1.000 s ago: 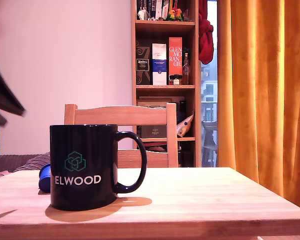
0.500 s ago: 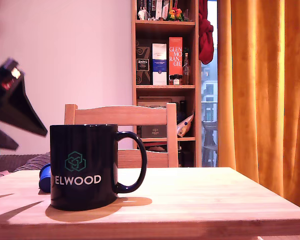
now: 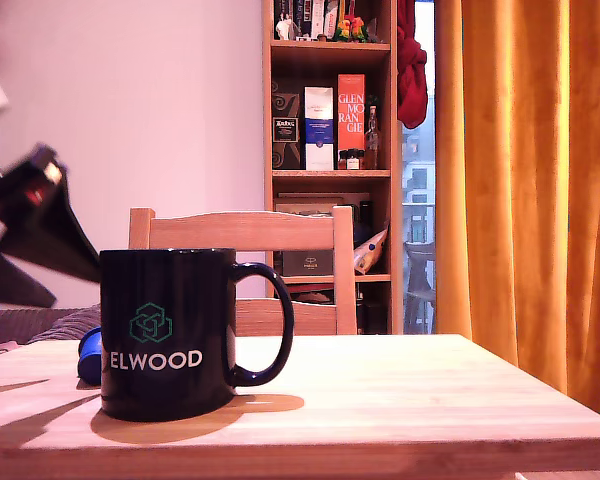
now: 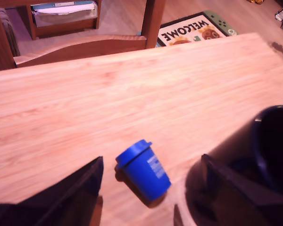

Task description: Pick up the coffee capsules on the table and drop them inside the coffee cup

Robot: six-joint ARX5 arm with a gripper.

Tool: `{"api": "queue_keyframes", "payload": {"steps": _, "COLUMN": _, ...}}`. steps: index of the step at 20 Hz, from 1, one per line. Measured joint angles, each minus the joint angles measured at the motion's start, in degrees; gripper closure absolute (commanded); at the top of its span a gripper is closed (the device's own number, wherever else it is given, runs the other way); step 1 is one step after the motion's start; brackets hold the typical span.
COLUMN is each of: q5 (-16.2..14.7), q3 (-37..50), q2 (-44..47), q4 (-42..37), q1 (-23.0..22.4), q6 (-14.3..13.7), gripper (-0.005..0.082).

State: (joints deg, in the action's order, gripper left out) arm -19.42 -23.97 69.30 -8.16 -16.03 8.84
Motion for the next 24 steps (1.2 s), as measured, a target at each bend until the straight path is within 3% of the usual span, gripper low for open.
{"api": "queue_keyframes", "payload": {"steps": 12, "q5": -4.4, "q3": 0.0, "q2": 10.9, "q4": -9.0, "q1": 0.0, "q6": 0.0, "gripper": 0.0166}}
{"api": "queue_keyframes", "payload": {"steps": 24, "q5": -2.6, "q3": 0.0, "q2": 14.4, "q4": -10.2, "q1": 0.0, "q6": -0.4, "gripper": 0.0166}}
